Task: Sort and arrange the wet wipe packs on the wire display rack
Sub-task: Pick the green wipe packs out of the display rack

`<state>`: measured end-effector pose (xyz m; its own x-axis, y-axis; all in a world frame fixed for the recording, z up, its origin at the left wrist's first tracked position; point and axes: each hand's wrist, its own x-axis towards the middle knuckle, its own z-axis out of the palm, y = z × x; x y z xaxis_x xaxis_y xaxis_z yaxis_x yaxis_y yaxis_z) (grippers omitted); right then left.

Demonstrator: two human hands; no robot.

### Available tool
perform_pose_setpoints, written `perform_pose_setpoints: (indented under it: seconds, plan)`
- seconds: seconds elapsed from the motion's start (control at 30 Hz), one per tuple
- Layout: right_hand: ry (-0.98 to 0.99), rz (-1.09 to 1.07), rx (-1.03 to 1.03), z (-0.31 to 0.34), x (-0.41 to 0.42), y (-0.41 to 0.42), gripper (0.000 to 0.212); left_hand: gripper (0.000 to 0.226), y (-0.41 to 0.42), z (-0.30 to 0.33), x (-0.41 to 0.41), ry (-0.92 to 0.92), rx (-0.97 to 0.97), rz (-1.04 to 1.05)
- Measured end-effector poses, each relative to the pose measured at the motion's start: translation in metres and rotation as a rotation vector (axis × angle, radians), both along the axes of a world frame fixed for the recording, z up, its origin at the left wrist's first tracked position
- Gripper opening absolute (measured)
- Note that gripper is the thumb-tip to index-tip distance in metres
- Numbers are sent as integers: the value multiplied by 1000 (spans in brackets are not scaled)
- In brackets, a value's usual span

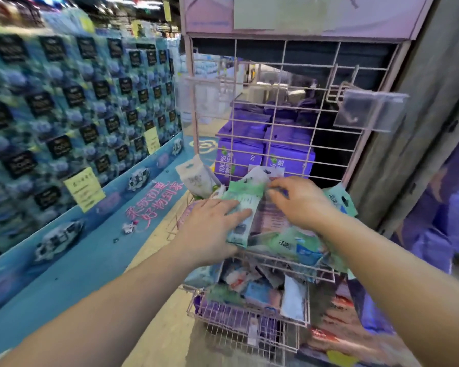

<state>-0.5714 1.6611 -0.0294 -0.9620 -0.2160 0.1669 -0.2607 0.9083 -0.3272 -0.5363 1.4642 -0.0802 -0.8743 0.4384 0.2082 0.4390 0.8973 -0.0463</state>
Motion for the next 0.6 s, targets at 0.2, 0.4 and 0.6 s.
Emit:
perform_pose_setpoints:
  seconds: [0.2,0.4,0.6]
  plan:
    - [-43,-3,-76,3,2,3,34,40,-6,27,-2,98,600,101]
    - [-233,-94,-345,22,-8,-12,44,23,-13,44,-14,-516,1855,2]
    - [-447,-15,-1073,27,-11,-33,11,17,-21,36,-39,-726,1830,-3]
